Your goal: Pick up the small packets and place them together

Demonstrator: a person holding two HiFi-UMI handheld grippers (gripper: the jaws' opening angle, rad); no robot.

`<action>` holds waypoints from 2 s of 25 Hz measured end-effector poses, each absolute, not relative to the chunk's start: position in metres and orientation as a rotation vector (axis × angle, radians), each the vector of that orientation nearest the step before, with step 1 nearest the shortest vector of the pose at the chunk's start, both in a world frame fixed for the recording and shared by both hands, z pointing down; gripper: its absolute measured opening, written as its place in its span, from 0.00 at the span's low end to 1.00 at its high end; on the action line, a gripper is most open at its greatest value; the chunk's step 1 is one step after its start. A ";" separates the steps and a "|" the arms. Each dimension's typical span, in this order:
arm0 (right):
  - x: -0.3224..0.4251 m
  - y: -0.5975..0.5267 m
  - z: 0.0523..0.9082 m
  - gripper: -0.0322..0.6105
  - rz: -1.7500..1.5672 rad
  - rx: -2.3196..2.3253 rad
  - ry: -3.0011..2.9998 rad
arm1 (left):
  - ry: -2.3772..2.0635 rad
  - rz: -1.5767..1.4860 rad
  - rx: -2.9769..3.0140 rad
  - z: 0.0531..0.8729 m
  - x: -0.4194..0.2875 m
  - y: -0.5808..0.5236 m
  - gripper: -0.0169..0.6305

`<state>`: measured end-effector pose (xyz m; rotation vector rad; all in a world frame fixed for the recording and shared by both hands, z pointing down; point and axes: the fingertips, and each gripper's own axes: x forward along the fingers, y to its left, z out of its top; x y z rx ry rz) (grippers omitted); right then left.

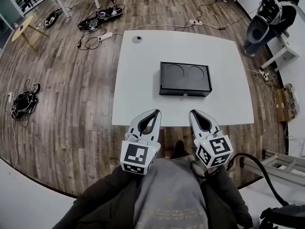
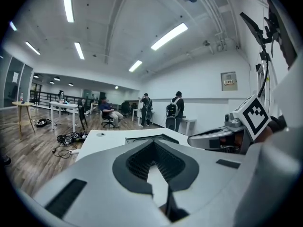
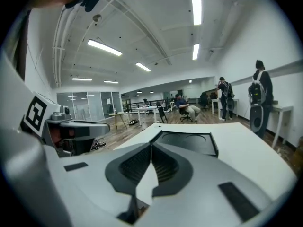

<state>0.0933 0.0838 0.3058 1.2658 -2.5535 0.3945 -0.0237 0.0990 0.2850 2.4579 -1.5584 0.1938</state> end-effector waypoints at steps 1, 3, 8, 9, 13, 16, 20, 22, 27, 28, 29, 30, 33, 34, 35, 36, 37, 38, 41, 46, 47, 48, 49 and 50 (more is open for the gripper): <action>0.089 0.085 0.303 0.05 0.387 1.260 -2.570 | -1.554 0.194 2.451 0.288 -0.028 0.100 0.03; 0.083 0.086 0.304 0.05 0.397 1.241 -2.579 | -1.537 0.194 2.439 0.293 -0.033 0.100 0.03; 0.091 0.070 0.336 0.05 0.392 1.221 -2.453 | -1.524 0.226 2.421 0.303 -0.034 0.085 0.03; 0.094 0.063 0.343 0.05 0.409 1.241 -2.428 | -1.528 0.235 2.416 0.304 -0.035 0.079 0.03; 0.096 0.037 0.367 0.07 0.501 1.298 -2.346 | -1.538 0.285 2.396 0.310 -0.043 0.062 0.03; 0.097 0.019 0.387 0.20 0.595 1.286 -2.304 | -1.531 0.317 2.361 0.323 -0.043 0.049 0.03; 0.100 -0.002 0.406 0.22 0.651 1.297 -2.230 | -1.505 0.336 2.332 0.337 -0.041 0.035 0.03; 0.100 -0.007 0.415 0.22 0.681 1.288 -2.200 | -1.492 0.349 2.320 0.343 -0.041 0.030 0.03; 0.094 -0.014 0.431 0.22 0.758 1.261 -2.150 | -1.465 0.361 2.301 0.353 -0.042 0.018 0.03; 0.094 -0.014 0.434 0.22 0.768 1.261 -2.140 | -1.460 0.362 2.300 0.354 -0.042 0.017 0.03; 0.094 -0.014 0.436 0.22 0.778 1.264 -2.131 | -1.457 0.362 2.299 0.356 -0.043 0.015 0.03; 0.094 -0.014 0.438 0.22 0.788 1.269 -2.123 | -1.455 0.361 2.298 0.356 -0.044 0.013 0.03; 0.091 -0.015 0.442 0.22 0.827 1.287 -2.112 | -1.447 0.359 2.296 0.359 -0.049 0.009 0.03; 0.091 -0.016 0.443 0.22 0.841 1.294 -2.111 | -1.444 0.359 2.295 0.360 -0.050 0.008 0.03; 0.090 -0.017 0.443 0.22 0.856 1.299 -2.111 | -1.441 0.358 2.294 0.360 -0.050 0.006 0.03; 0.089 -0.018 0.444 0.22 0.870 1.303 -2.110 | -1.439 0.358 2.293 0.360 -0.050 0.005 0.03; 0.089 -0.019 0.444 0.22 0.883 1.305 -2.109 | -1.436 0.358 2.295 0.360 -0.050 0.004 0.03; 0.088 -0.020 0.444 0.22 0.896 1.310 -2.109 | -1.433 0.360 2.297 0.361 -0.050 0.004 0.03; 0.090 -0.021 0.443 0.22 0.932 1.338 -2.104 | -1.423 0.361 2.303 0.361 -0.049 0.004 0.03; 0.094 -0.022 0.445 0.16 0.990 1.377 -2.089 | -1.417 0.361 2.300 0.360 -0.051 0.004 0.03; 0.095 -0.022 0.445 0.16 0.992 1.376 -2.090 | -1.416 0.361 2.300 0.360 -0.051 0.004 0.03; 0.096 -0.021 0.445 0.16 0.990 1.376 -2.092 | -1.416 0.361 2.300 0.360 -0.050 0.004 0.03; 0.096 -0.021 0.445 0.16 0.988 1.375 -2.093 | -1.417 0.360 2.301 0.359 -0.051 0.005 0.03; 0.096 -0.021 0.445 0.16 0.985 1.374 -2.093 | -1.418 0.360 2.301 0.359 -0.051 0.005 0.03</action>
